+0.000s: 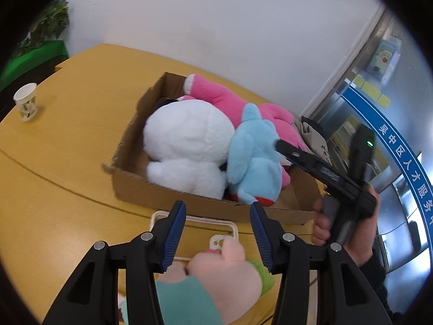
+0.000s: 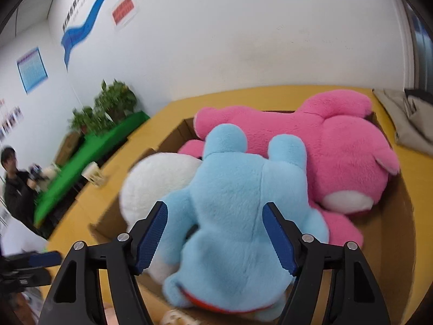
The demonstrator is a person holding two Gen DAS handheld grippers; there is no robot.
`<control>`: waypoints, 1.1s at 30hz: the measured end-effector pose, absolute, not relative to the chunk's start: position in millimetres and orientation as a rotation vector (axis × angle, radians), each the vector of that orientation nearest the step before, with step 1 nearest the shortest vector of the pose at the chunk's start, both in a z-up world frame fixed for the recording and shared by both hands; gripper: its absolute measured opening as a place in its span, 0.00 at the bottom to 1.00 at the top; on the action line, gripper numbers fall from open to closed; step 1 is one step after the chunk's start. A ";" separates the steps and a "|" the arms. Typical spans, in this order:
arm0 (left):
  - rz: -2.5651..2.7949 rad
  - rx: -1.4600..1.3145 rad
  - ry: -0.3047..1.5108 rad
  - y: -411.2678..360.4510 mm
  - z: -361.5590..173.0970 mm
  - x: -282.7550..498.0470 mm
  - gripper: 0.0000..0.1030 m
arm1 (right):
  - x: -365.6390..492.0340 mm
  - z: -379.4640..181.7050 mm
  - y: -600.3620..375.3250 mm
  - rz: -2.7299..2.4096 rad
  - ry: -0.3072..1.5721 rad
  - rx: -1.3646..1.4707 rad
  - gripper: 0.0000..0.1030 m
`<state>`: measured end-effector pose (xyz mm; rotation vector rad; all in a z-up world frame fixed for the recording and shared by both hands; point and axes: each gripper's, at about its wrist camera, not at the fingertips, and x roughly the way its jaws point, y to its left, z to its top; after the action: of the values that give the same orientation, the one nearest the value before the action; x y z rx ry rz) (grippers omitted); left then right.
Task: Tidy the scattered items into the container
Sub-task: 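Move both tools to the teal-and-pink plush with green tuft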
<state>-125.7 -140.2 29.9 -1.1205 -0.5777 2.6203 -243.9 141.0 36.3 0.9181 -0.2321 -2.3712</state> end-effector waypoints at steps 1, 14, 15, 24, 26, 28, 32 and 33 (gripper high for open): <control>2.616 -1.106 -0.582 -143.2 28.2 -120.9 0.47 | -233.8 38.9 146.8 -2.365 -0.254 0.907 0.80; 2.460 -1.151 -0.589 -152.9 -7.9 -82.8 0.47 | -97.0 22.3 175.4 -2.180 -0.305 0.908 0.96; 2.452 -1.139 -0.597 -153.5 -9.5 -77.7 0.47 | -92.2 18.6 170.2 -2.174 -0.280 0.929 0.96; 2.422 -1.185 -0.683 -187.5 -40.9 -45.6 0.62 | -62.9 8.6 123.5 -2.185 -0.171 0.939 0.99; 2.387 -1.200 -0.714 -191.8 -50.5 -42.5 0.62 | -66.8 0.4 117.6 -2.189 -0.175 0.955 0.99; 2.339 -1.214 -0.746 -191.9 -59.8 -42.4 0.62 | -73.8 -11.5 110.7 -2.182 -0.163 0.988 0.99; 2.287 -1.187 -0.809 -191.9 -72.4 -46.1 0.70 | -84.1 -28.7 98.5 -2.128 -0.155 1.042 0.99; 2.277 -1.187 -0.818 -190.7 -74.7 -47.7 0.70 | -85.8 -32.0 94.7 -2.114 -0.151 1.053 0.99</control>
<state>-47.7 -190.7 -74.7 -1.1869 -0.8184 2.2772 -85.8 94.7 -32.0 1.0529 -0.1507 -2.1144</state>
